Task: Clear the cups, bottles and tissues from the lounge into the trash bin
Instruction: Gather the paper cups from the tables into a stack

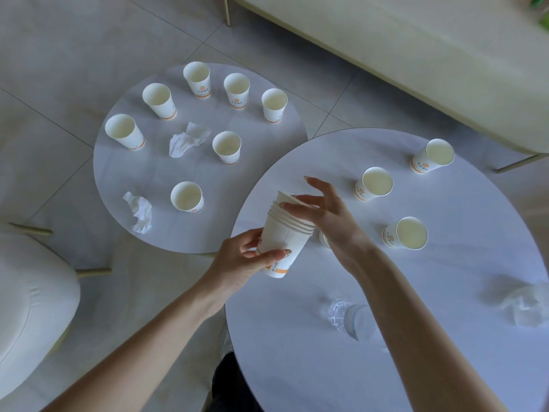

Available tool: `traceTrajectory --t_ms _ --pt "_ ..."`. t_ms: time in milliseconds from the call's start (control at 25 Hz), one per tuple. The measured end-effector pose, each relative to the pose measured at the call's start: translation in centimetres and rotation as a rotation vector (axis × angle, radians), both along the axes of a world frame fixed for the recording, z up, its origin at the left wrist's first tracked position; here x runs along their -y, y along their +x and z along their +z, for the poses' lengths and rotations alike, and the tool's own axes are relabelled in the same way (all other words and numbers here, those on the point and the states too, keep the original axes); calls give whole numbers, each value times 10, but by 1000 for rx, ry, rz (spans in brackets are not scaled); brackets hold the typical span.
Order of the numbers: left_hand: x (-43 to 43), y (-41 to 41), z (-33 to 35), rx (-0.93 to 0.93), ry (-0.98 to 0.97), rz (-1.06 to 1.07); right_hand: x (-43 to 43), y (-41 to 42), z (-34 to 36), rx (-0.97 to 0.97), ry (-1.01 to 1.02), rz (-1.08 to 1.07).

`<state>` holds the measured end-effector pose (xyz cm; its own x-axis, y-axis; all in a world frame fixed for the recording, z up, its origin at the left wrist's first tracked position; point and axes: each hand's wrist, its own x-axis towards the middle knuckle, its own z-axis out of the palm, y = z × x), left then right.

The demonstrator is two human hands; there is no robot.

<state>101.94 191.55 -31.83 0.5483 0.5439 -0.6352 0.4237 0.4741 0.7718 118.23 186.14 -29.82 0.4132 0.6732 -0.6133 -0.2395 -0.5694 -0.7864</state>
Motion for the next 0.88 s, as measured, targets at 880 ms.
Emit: traceTrajectory --t_ms 880 --pt "0 0 -29 -74 -62 48 36 43 -110 602 -557 243"
